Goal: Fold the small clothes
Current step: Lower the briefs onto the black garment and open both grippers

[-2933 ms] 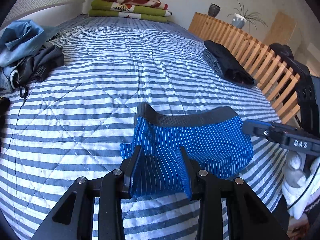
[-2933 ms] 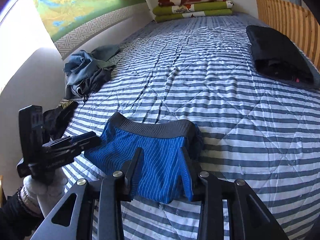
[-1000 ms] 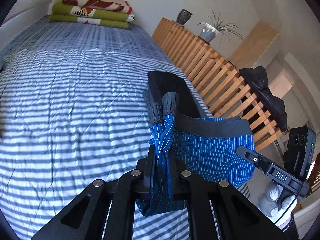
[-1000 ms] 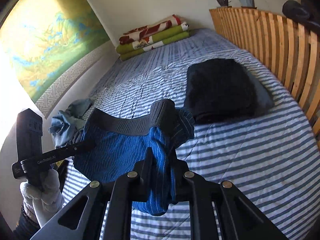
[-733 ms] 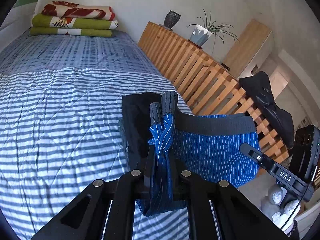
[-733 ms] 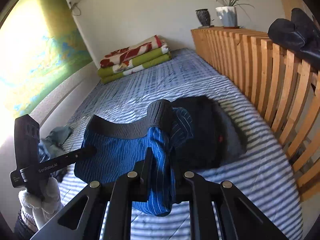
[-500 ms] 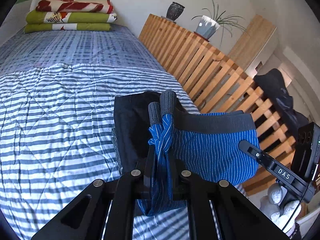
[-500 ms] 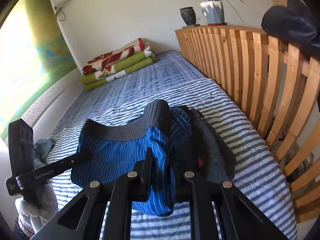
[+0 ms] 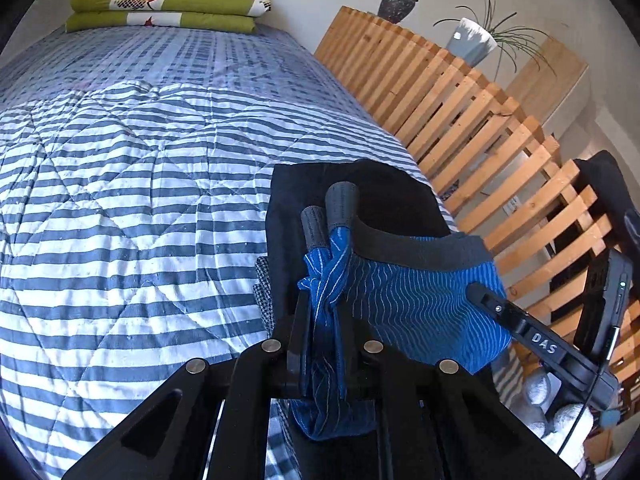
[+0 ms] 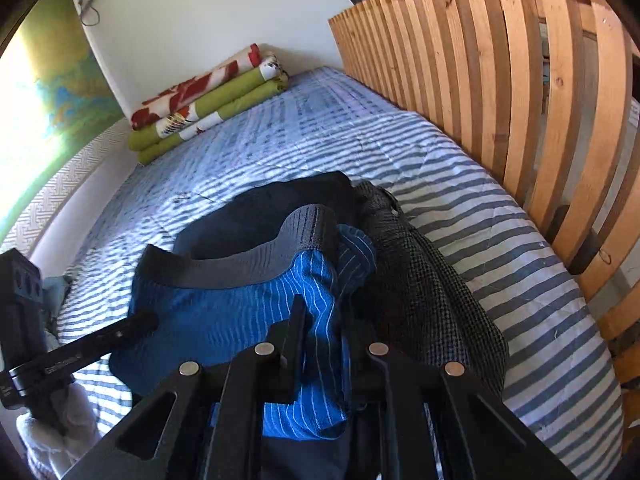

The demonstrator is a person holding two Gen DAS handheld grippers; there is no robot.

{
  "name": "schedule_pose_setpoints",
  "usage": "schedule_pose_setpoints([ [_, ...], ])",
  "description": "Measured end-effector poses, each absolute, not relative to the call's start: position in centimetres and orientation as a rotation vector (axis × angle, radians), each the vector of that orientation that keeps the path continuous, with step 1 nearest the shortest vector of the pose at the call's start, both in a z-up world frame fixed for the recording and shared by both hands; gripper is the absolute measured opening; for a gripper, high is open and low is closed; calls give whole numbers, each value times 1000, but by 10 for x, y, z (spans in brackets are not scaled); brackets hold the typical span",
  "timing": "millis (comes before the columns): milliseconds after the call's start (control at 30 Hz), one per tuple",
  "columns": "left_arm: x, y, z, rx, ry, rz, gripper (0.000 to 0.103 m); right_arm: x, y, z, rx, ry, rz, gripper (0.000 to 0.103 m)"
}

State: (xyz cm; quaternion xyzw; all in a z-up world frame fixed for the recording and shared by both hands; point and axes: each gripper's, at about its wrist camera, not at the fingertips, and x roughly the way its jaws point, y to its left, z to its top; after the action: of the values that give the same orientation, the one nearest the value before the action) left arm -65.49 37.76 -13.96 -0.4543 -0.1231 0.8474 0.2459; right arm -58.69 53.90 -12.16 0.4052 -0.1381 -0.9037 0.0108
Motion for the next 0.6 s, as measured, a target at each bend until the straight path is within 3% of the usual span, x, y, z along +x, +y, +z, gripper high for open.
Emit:
schedule_pose_setpoints([
  [33, -656, 379, -142, -1242, -327, 2317, 13, -590, 538, -126, 1296, -397, -2842, 18],
  [100, -655, 377, -141, -1244, -326, 2321, 17, -591, 539, -126, 1310, -356, -2892, 31],
  [167, -652, 373, -136, -1243, -317, 2344, 30, -585, 541, -119, 1279, -330, -2935, 32],
  [233, -645, 368, -130, -1247, -310, 2375, 35, -577, 546, -108, 1252, -330, -2985, 33],
  [600, -539, 320, -69, -1258, -119, 2407, 35, -461, 510, -60, 1236, -330, -2899, 35],
])
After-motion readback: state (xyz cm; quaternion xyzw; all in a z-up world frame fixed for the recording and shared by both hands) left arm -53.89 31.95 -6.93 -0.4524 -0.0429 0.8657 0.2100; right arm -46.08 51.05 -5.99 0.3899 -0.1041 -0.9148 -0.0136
